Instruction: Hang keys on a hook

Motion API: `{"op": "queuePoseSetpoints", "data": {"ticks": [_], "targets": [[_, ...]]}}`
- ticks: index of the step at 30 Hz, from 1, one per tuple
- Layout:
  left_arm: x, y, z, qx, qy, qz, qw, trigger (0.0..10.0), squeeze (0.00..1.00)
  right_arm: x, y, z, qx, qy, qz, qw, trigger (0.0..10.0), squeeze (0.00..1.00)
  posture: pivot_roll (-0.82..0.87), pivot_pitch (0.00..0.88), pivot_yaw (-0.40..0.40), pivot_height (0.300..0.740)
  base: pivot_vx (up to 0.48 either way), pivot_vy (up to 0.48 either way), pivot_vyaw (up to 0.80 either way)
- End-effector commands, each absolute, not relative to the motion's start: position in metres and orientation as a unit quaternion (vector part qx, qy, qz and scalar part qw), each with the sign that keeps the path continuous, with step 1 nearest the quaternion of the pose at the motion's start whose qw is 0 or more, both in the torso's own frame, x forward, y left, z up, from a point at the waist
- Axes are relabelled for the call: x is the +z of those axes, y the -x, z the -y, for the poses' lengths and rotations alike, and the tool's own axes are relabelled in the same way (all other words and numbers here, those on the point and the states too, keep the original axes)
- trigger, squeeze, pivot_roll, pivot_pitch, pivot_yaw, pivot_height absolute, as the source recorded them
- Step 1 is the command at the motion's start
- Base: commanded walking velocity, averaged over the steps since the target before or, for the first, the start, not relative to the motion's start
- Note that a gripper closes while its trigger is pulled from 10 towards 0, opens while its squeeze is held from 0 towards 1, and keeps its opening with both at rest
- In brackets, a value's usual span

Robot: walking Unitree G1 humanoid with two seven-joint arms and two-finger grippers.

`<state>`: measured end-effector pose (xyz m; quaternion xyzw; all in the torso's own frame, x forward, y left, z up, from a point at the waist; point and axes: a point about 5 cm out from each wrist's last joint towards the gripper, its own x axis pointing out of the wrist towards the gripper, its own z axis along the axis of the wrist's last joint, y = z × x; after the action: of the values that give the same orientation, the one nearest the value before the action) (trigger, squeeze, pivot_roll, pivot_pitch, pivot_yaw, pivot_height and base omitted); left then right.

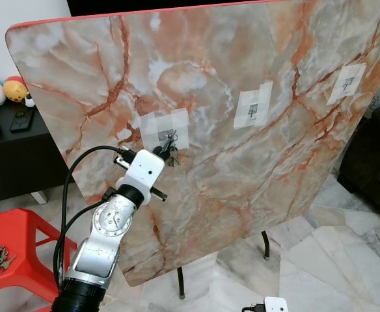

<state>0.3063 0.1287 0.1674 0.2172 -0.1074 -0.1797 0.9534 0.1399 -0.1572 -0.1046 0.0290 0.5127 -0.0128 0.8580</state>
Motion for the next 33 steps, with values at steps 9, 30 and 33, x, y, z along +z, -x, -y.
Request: {"op": "queuePoseSetpoints", "data": {"ticks": [9, 30, 33], "targets": [[0.17, -0.299, -0.116, -0.228, -0.22, 0.118, 0.941, 10.0, 0.0, -0.105, -0.14, 0.158, -0.012, -0.024, -0.516, 0.856, 10.0, 0.0, 0.06, 0.0, -0.045, 0.74, 0.0, 0.0, 0.0], [0.157, -0.307, -0.11, -0.253, -0.329, 0.065, 0.907, 10.0, 0.0, -0.105, -0.14, 0.157, -0.013, -0.028, -0.516, 0.856, 10.0, 0.0, 0.06, 0.0, -0.044, 0.74, 0.0, 0.0, 0.0], [0.156, -0.31, -0.112, -0.242, -0.356, 0.055, 0.901, 10.0, 0.0, -0.105, -0.14, 0.157, -0.013, -0.028, -0.515, 0.856, 10.0, 0.0, 0.06, 0.0, -0.044, 0.74, 0.0, 0.0, 0.0]]}}
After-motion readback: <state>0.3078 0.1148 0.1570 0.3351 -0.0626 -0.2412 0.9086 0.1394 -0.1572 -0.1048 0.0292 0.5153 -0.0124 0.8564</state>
